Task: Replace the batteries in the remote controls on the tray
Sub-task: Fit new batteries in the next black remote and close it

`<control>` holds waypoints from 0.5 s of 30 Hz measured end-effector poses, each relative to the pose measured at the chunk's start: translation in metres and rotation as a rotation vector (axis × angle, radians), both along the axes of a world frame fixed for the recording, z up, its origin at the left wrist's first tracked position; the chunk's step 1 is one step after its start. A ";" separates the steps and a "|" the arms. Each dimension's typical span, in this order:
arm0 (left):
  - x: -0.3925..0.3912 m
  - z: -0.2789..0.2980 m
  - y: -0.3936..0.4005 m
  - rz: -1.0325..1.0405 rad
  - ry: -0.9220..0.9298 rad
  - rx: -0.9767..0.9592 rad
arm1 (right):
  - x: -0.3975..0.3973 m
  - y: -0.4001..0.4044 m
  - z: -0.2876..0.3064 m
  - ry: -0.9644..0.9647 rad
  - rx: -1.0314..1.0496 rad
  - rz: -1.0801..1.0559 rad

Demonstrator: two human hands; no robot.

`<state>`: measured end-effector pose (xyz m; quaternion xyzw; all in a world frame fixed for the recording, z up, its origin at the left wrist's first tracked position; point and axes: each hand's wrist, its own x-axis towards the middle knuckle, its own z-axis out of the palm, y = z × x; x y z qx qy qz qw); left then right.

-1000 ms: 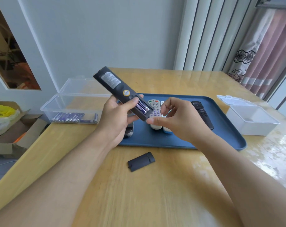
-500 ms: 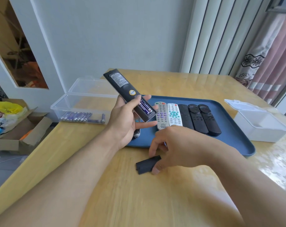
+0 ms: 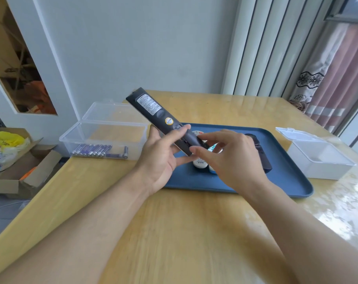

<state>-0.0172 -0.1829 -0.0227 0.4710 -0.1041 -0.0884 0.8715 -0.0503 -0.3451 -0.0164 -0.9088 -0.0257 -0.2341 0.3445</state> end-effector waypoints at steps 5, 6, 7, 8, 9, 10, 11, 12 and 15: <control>0.000 -0.007 -0.002 0.024 -0.060 0.102 | -0.003 0.006 -0.002 -0.056 -0.124 -0.052; 0.000 -0.007 -0.002 0.032 -0.065 0.109 | -0.004 0.007 -0.002 -0.079 -0.131 -0.051; 0.001 -0.007 -0.002 0.033 -0.072 0.107 | -0.004 0.008 -0.003 -0.096 -0.134 -0.050; 0.001 -0.007 -0.002 0.031 -0.077 0.098 | -0.005 0.009 -0.003 -0.106 -0.133 -0.047; 0.001 -0.006 -0.002 0.029 -0.083 0.091 | -0.004 0.009 -0.004 -0.109 -0.129 -0.042; 0.001 -0.006 -0.002 0.032 -0.089 0.085 | -0.003 0.008 -0.004 -0.105 -0.119 -0.037; 0.001 -0.006 -0.003 0.037 -0.095 0.083 | -0.003 0.007 -0.004 -0.094 -0.089 -0.029; 0.001 -0.006 -0.003 0.040 -0.099 0.079 | -0.002 0.005 -0.003 -0.075 -0.033 -0.017; 0.002 -0.005 -0.002 0.038 -0.113 0.065 | 0.000 0.000 0.004 0.061 0.255 0.037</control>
